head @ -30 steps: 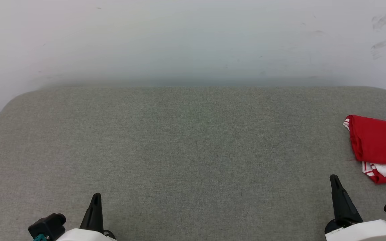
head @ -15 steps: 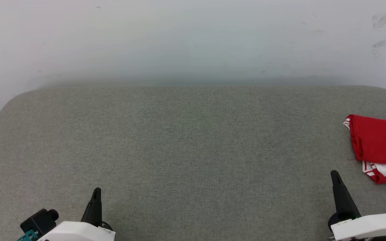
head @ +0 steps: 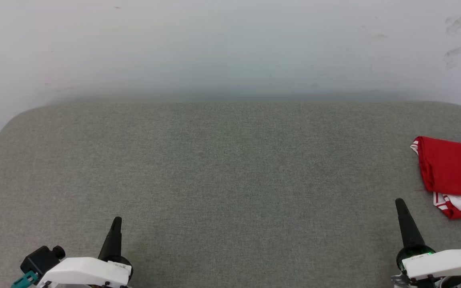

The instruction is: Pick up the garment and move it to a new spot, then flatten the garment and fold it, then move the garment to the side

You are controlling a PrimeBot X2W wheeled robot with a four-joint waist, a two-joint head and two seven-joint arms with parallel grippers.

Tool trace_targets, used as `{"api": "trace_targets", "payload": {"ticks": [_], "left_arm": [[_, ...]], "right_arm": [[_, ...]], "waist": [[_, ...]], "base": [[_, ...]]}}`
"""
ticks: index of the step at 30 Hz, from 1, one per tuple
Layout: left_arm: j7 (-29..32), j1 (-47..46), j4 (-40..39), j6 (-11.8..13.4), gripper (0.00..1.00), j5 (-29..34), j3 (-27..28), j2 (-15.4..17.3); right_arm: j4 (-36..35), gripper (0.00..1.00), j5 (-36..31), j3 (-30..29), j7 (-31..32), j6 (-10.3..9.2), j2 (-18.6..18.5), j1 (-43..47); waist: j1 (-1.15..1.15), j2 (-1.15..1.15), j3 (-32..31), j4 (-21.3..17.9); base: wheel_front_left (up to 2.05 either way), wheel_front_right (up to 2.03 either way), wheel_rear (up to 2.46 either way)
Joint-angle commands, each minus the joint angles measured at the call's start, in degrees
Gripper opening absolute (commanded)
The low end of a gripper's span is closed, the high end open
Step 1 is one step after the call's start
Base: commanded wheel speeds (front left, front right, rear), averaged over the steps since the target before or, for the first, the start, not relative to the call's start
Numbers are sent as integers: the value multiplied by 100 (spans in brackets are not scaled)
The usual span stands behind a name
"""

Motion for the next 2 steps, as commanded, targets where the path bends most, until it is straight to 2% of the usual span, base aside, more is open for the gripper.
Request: {"api": "trace_targets", "payload": {"ticks": [1, 2], "left_arm": [[27, -127, -33, -50, 0, -125, 38, 2], [43, -142, -26, -57, 0, -190, 47, -1]], "right_arm": [[-37, 0, 126, -12, 32, -1, -48, -149], [-25, 0, 189, -15, 47, -1, -48, -157]], "waist": [[0, 0, 1, 0], [0, 0, 2, 1]], "base": [[0, 0, 0], [0, 0, 0]]}}
